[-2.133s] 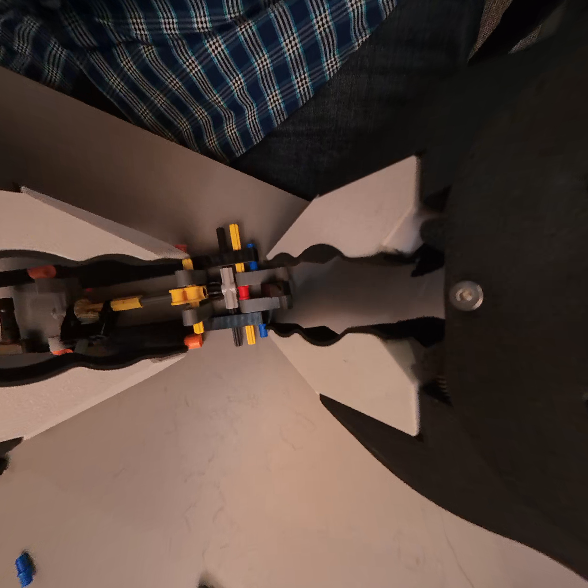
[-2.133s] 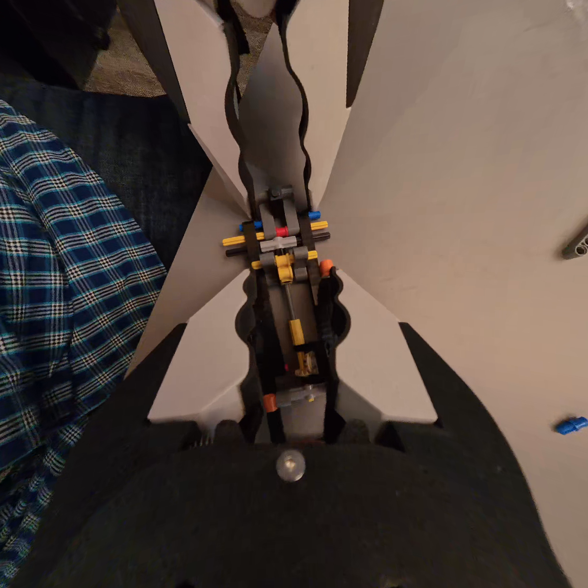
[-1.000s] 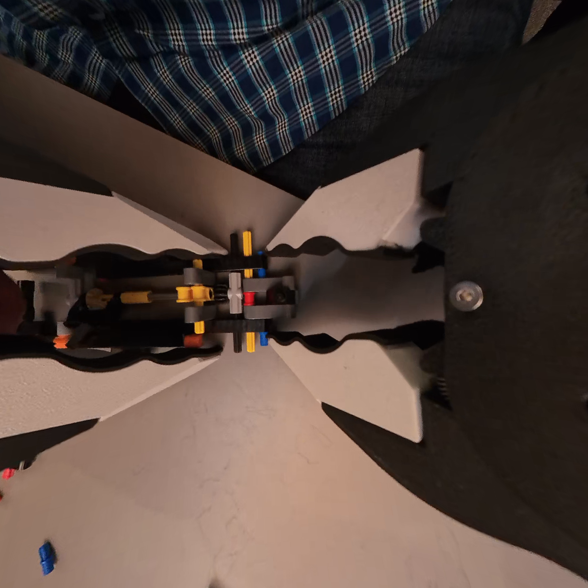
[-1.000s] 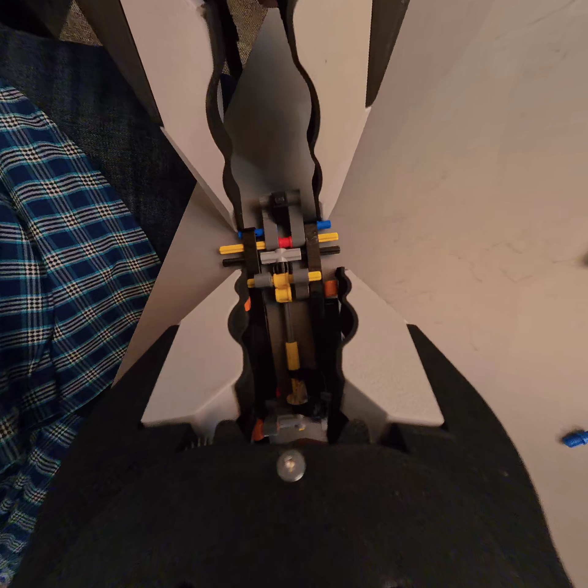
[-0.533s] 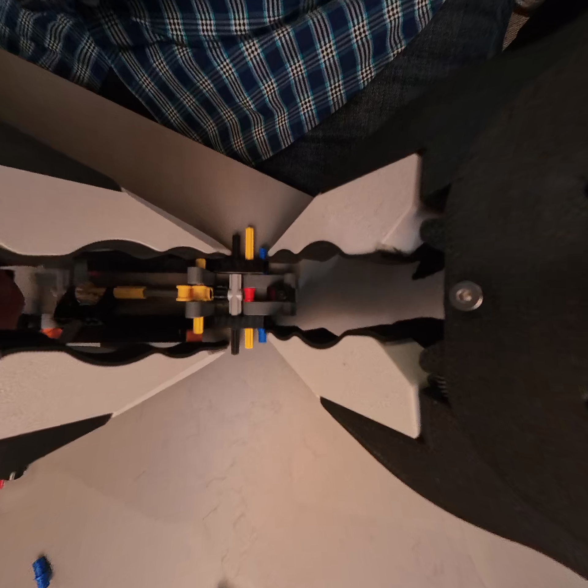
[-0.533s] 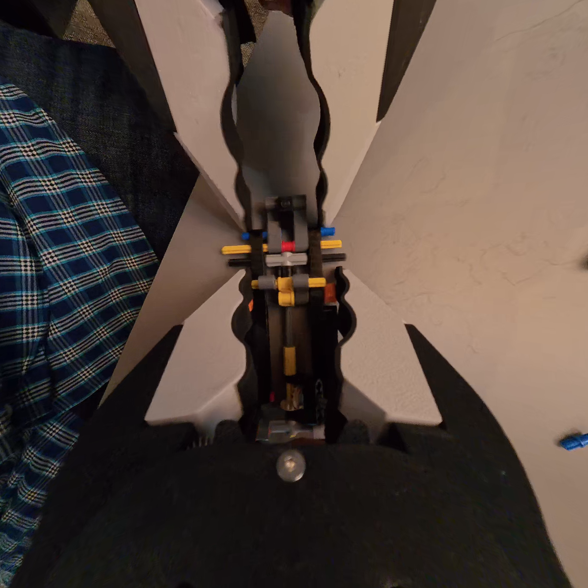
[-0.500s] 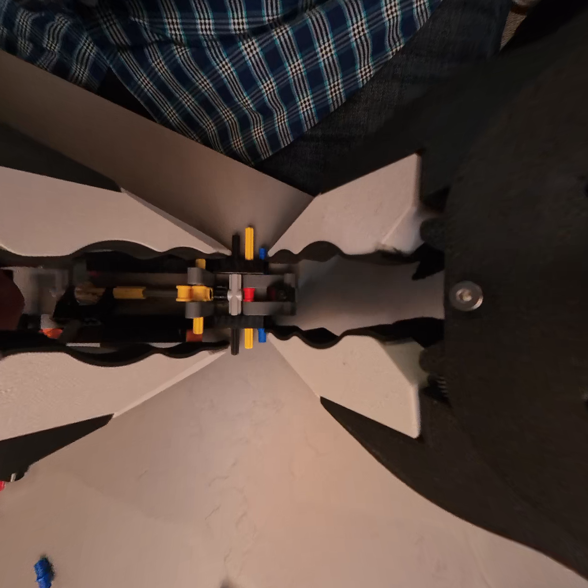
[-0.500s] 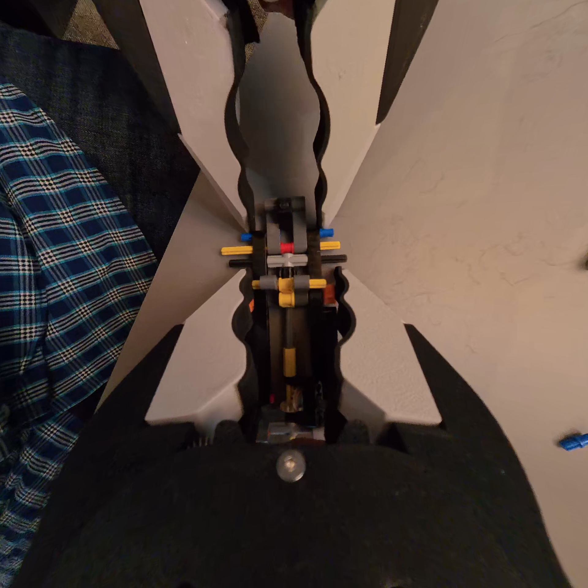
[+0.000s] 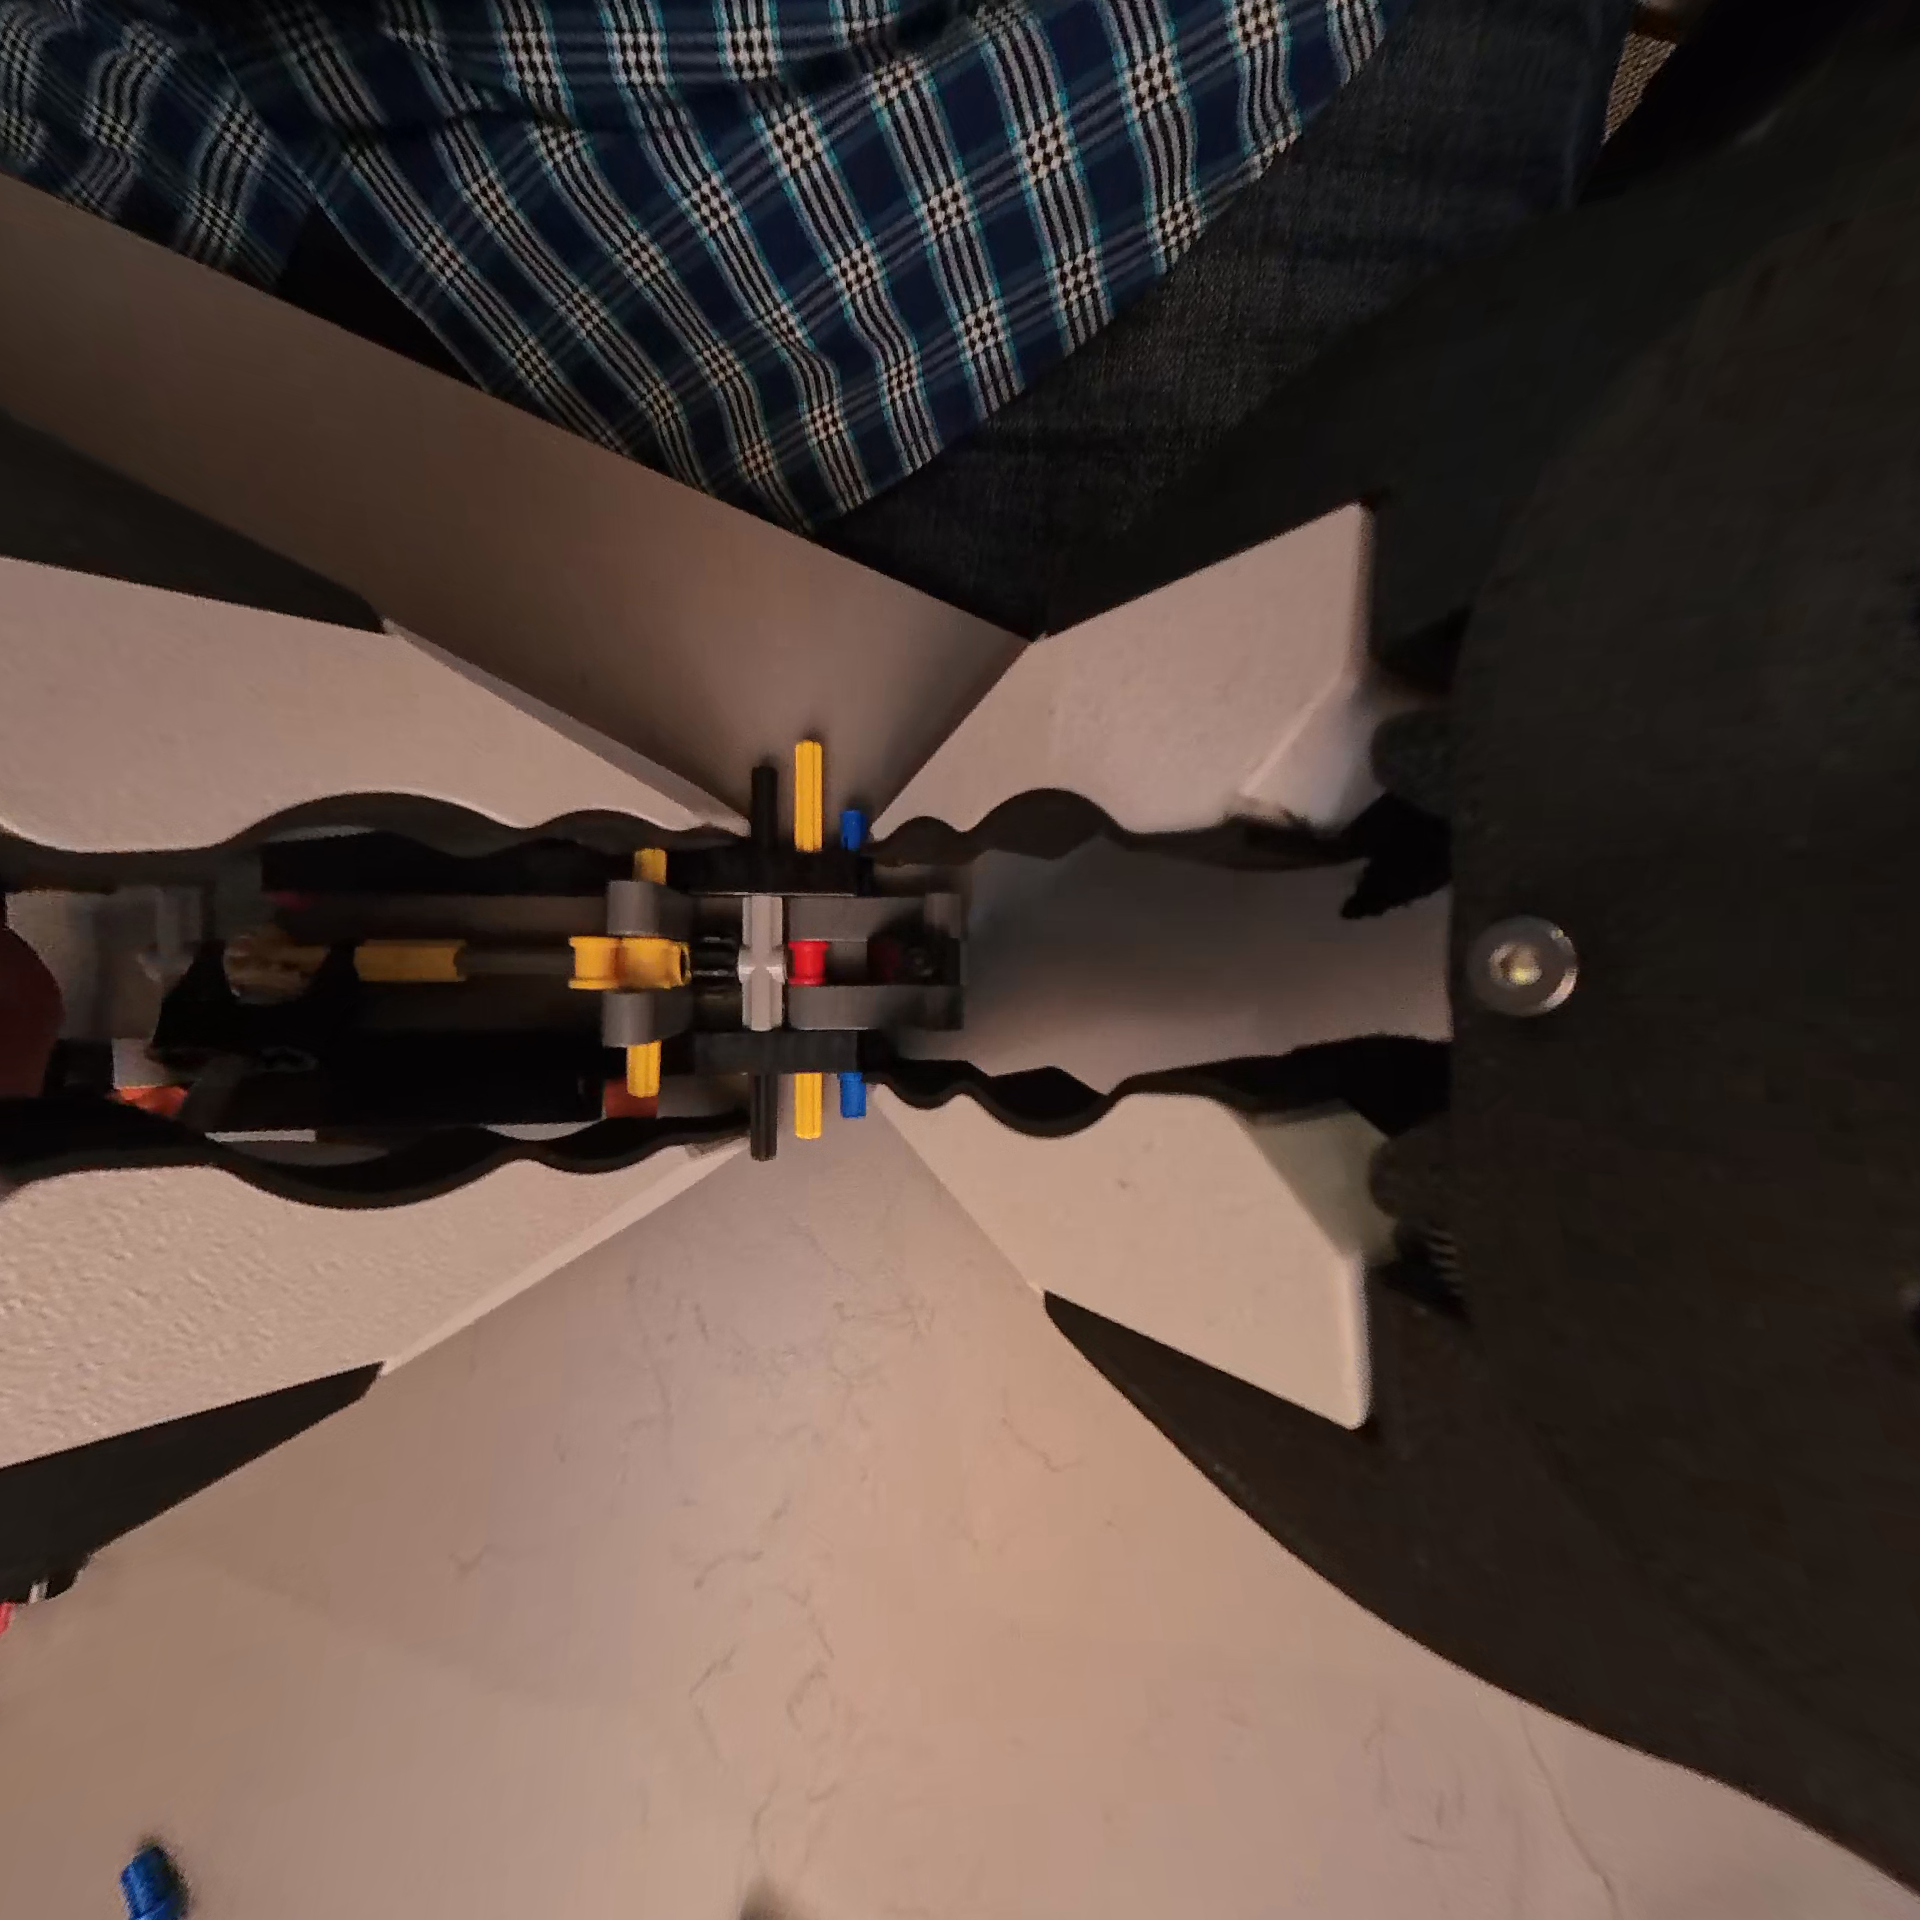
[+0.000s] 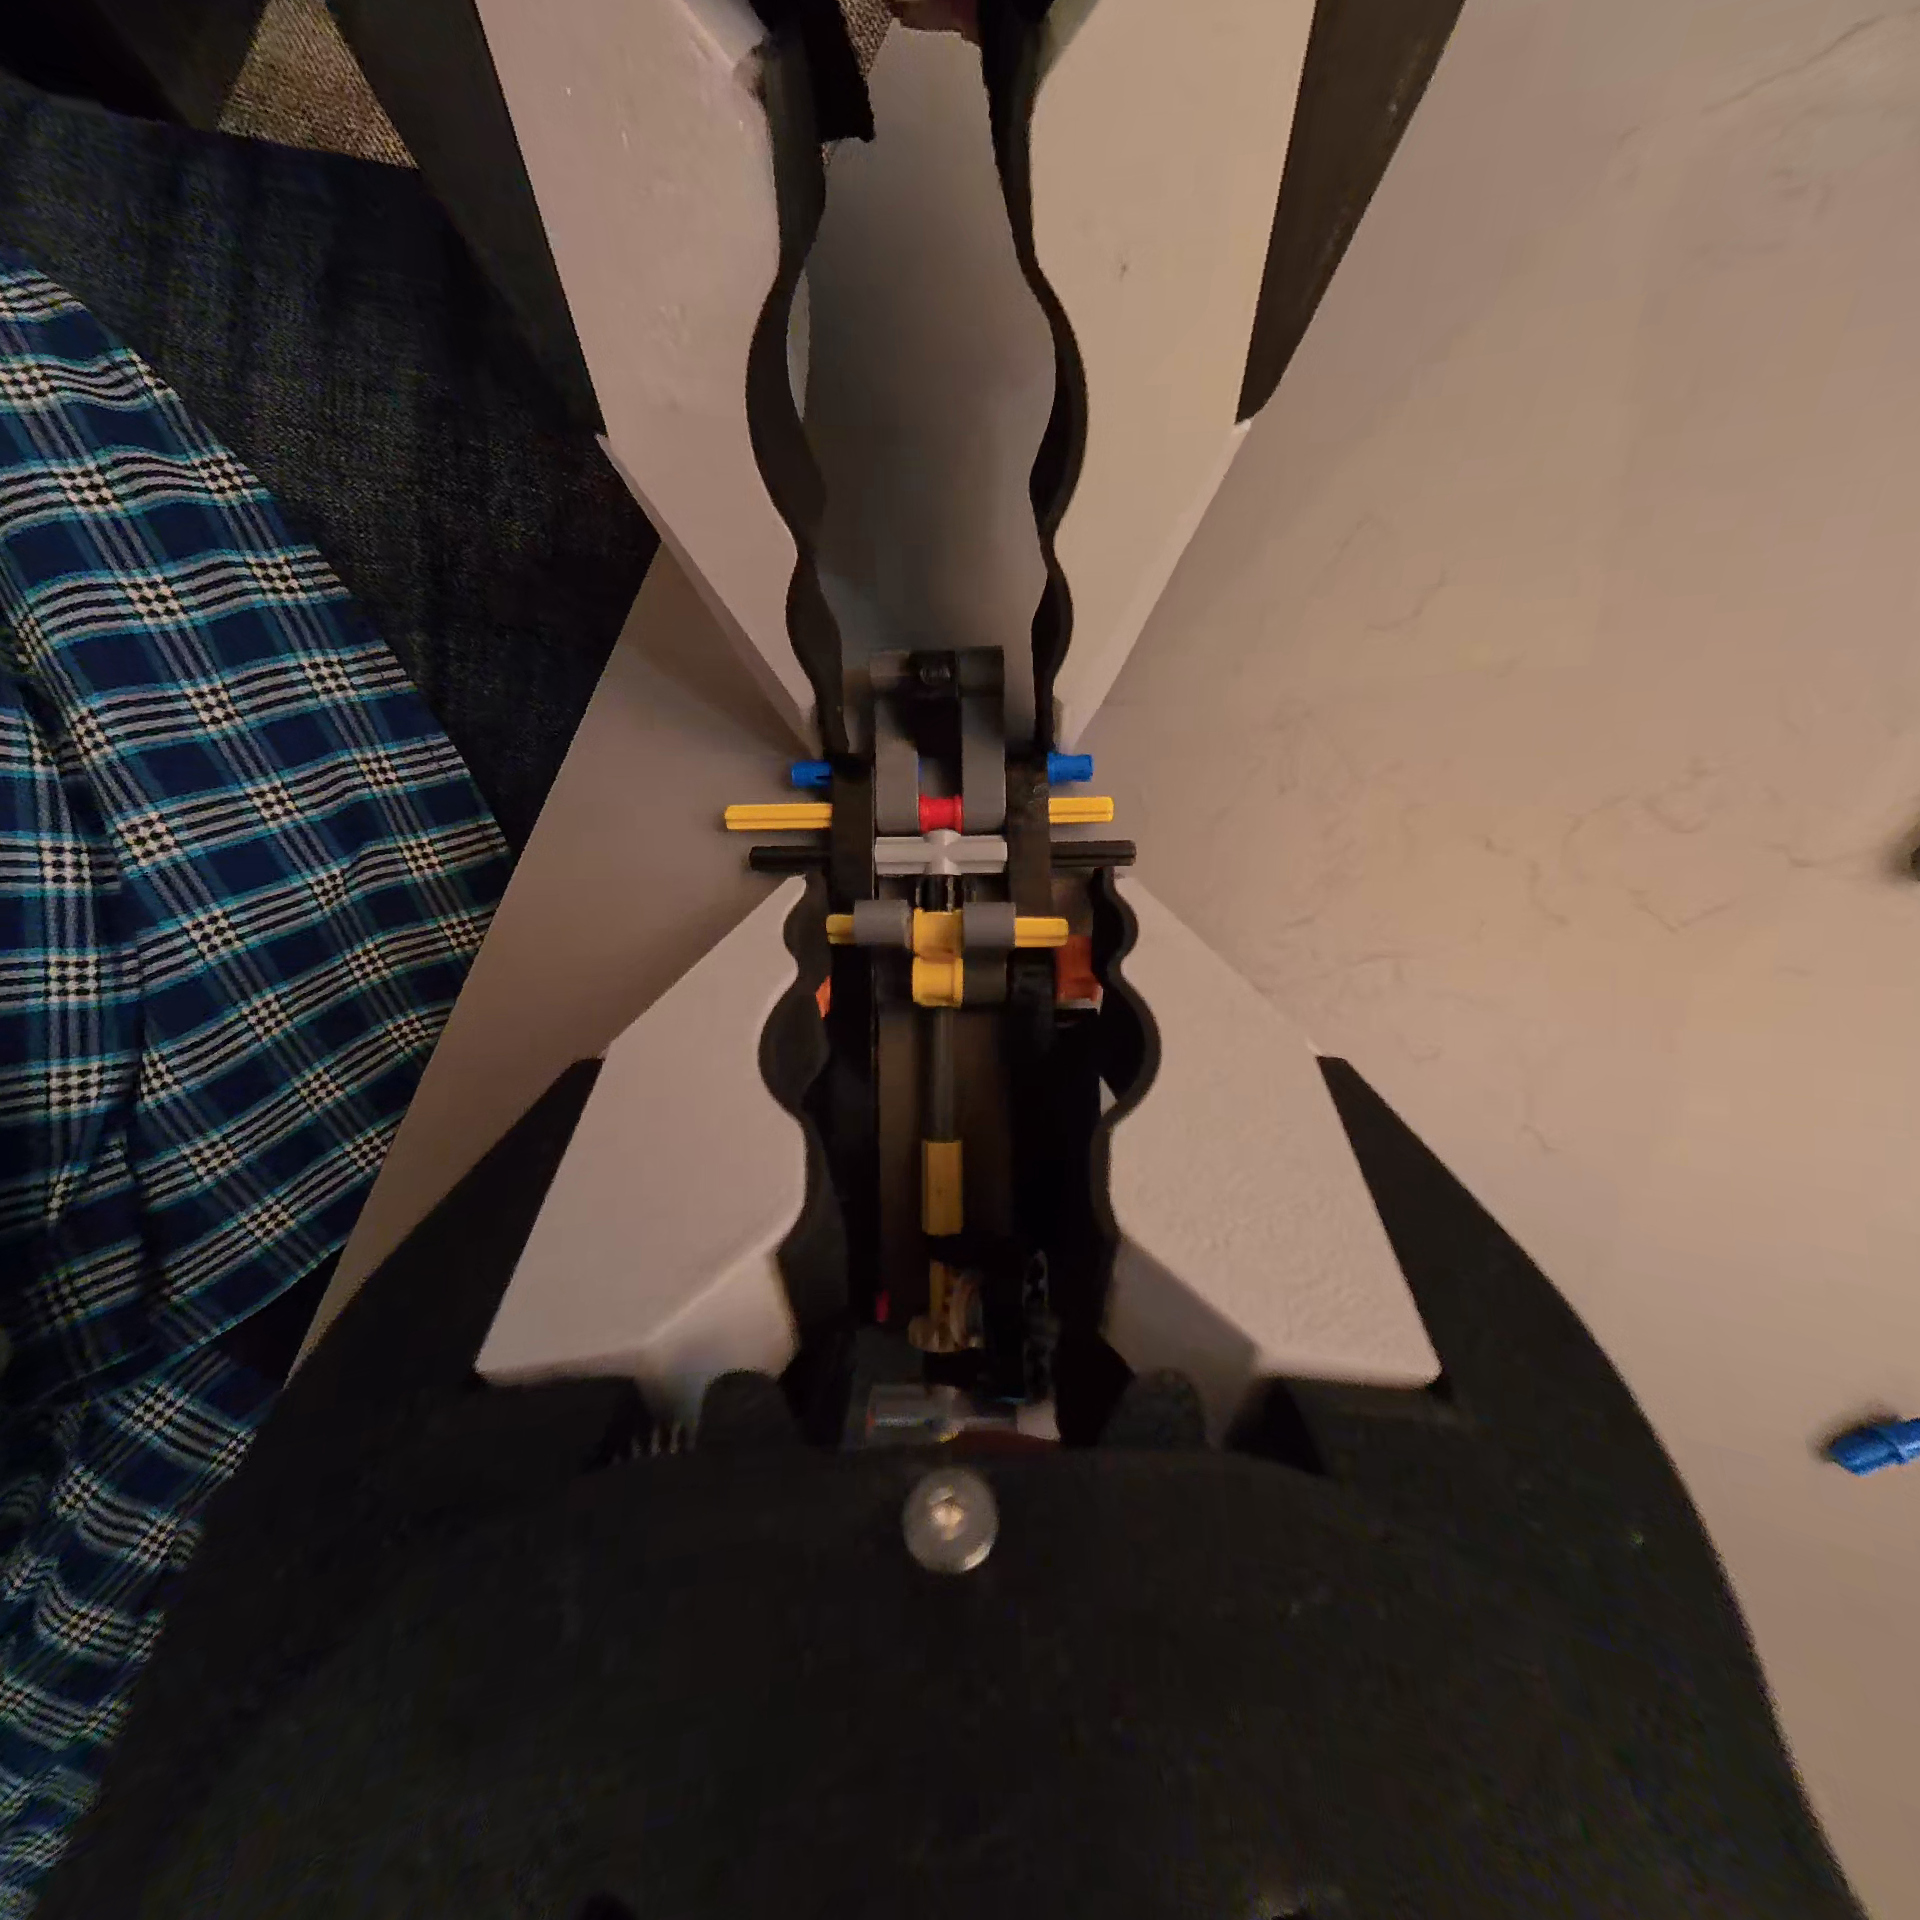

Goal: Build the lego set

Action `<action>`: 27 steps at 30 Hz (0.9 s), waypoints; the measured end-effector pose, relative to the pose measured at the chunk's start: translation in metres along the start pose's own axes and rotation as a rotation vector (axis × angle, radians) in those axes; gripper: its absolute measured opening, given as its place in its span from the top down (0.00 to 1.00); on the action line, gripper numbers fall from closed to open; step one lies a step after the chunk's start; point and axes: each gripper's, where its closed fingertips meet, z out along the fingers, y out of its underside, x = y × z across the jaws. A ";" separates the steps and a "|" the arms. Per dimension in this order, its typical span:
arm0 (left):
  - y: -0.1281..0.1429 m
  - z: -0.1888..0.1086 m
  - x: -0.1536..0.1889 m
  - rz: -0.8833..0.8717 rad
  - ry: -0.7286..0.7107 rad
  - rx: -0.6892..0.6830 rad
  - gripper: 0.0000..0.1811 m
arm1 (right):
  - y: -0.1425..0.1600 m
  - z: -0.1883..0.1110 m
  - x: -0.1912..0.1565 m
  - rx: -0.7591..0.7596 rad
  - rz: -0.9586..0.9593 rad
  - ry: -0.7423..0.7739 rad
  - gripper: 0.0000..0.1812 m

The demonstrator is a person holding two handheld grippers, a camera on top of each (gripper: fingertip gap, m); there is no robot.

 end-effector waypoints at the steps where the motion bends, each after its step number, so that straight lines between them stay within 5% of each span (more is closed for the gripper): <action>1: 0.000 0.000 0.000 -0.002 0.000 -0.002 0.80 | 0.000 0.000 0.000 0.001 0.003 -0.001 0.73; 9: 0.000 -0.002 0.003 -0.044 0.016 -0.003 0.76 | -0.003 -0.024 0.000 0.035 0.026 0.019 0.60; 19: -0.011 -0.018 0.001 -0.068 -0.024 0.077 0.67 | 0.049 -0.133 0.007 0.114 0.173 0.225 0.64; 27: -0.042 -0.010 0.001 0.007 -0.054 0.074 0.59 | 0.092 -0.134 -0.023 0.085 0.246 0.245 0.68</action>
